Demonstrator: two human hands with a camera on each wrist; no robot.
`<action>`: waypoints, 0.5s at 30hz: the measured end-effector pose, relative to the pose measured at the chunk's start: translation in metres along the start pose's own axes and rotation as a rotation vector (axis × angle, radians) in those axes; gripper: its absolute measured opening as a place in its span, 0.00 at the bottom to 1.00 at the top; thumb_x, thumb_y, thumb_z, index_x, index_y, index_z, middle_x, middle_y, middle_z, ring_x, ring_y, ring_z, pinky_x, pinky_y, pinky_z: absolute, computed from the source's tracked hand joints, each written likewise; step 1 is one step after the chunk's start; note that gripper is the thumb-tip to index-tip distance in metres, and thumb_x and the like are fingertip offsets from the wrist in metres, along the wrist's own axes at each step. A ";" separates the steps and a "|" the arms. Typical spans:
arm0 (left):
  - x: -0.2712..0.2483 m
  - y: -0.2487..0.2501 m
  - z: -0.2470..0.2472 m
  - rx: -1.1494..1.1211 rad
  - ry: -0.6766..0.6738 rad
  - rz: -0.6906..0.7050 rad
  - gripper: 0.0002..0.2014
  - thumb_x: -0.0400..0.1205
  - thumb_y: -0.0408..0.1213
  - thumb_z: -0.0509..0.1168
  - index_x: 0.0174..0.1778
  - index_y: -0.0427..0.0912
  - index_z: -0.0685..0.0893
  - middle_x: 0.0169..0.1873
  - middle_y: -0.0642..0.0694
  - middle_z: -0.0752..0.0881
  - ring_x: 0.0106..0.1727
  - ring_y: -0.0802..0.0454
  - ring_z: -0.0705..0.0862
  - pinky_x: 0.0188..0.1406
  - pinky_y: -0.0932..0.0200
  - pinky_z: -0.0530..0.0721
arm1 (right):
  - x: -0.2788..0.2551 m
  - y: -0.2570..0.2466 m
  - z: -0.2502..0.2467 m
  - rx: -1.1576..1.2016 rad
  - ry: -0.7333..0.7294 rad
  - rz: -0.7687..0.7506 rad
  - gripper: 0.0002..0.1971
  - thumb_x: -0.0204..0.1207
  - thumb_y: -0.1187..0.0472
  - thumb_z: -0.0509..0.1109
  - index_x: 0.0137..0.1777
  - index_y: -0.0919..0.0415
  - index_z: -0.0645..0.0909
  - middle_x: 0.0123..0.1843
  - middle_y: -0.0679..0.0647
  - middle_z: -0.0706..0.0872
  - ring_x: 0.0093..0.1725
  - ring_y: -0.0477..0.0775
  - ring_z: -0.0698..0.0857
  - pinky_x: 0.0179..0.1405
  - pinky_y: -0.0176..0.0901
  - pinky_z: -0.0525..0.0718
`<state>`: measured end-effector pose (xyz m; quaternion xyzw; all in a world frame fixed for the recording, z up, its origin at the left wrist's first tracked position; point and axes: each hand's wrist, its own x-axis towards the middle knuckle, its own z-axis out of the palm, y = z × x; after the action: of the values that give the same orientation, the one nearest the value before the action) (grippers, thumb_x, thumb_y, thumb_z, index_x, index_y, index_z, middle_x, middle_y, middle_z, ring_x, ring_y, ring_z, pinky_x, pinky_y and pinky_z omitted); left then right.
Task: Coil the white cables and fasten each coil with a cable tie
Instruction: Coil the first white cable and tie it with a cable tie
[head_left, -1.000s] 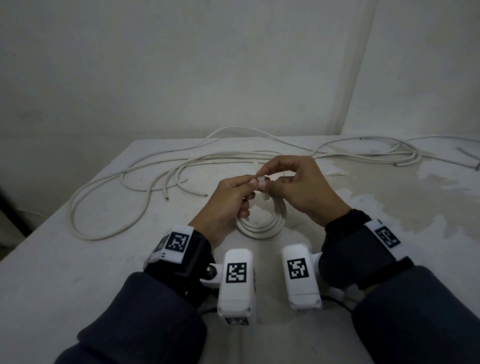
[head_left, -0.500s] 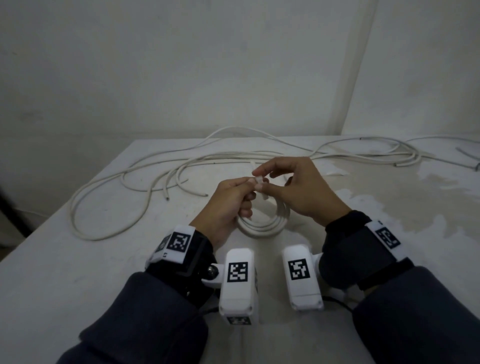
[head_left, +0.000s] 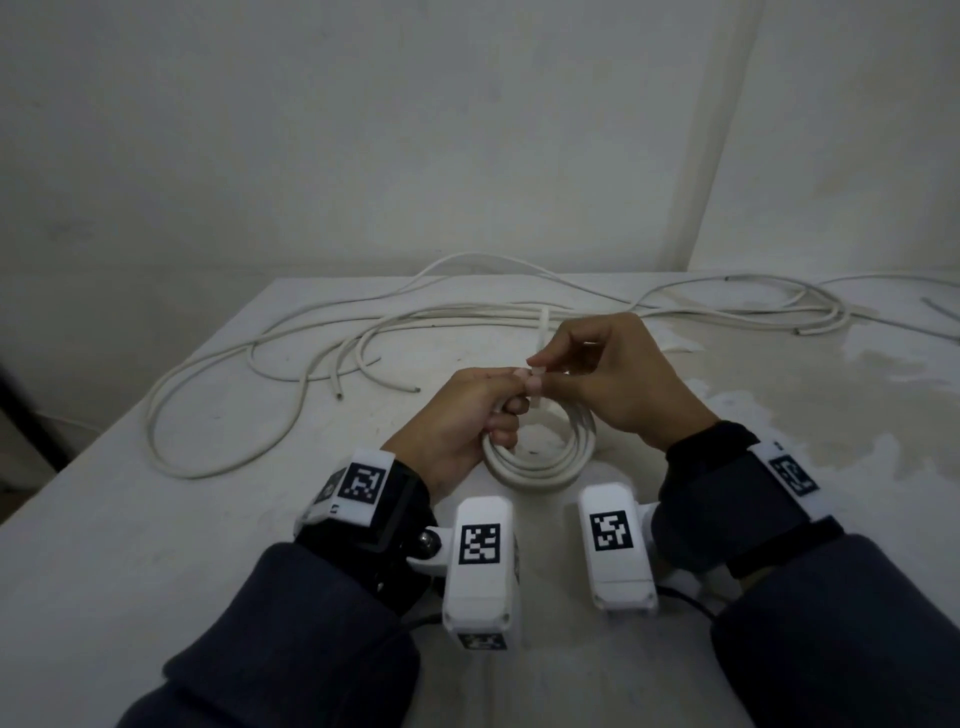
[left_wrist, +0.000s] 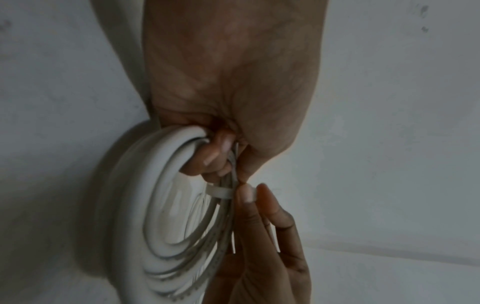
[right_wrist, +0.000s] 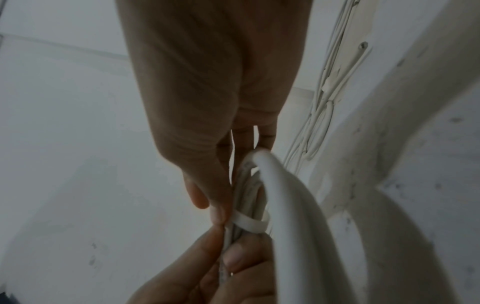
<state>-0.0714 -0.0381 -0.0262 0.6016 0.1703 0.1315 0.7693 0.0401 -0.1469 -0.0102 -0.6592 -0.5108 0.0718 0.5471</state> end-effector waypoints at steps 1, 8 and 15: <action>0.000 0.000 0.000 -0.006 -0.003 -0.008 0.10 0.84 0.28 0.58 0.40 0.39 0.83 0.24 0.50 0.70 0.17 0.62 0.61 0.18 0.69 0.60 | 0.000 0.001 0.000 -0.004 0.006 0.007 0.08 0.64 0.73 0.81 0.36 0.63 0.87 0.34 0.59 0.88 0.35 0.48 0.86 0.39 0.38 0.86; -0.002 0.000 0.002 -0.007 -0.003 -0.016 0.12 0.87 0.32 0.55 0.37 0.40 0.77 0.25 0.49 0.69 0.18 0.62 0.61 0.20 0.69 0.60 | 0.000 -0.002 0.000 0.022 0.093 0.087 0.07 0.67 0.71 0.80 0.42 0.62 0.87 0.38 0.58 0.90 0.38 0.52 0.88 0.44 0.39 0.87; -0.003 -0.003 0.006 0.153 -0.022 0.052 0.15 0.88 0.37 0.56 0.36 0.41 0.76 0.24 0.51 0.67 0.21 0.61 0.62 0.19 0.69 0.63 | 0.001 -0.005 0.001 0.188 0.215 0.283 0.08 0.68 0.73 0.78 0.46 0.67 0.86 0.32 0.54 0.88 0.28 0.38 0.85 0.33 0.26 0.80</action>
<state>-0.0713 -0.0457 -0.0274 0.6642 0.1555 0.1316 0.7192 0.0368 -0.1458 -0.0063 -0.6742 -0.3428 0.1244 0.6422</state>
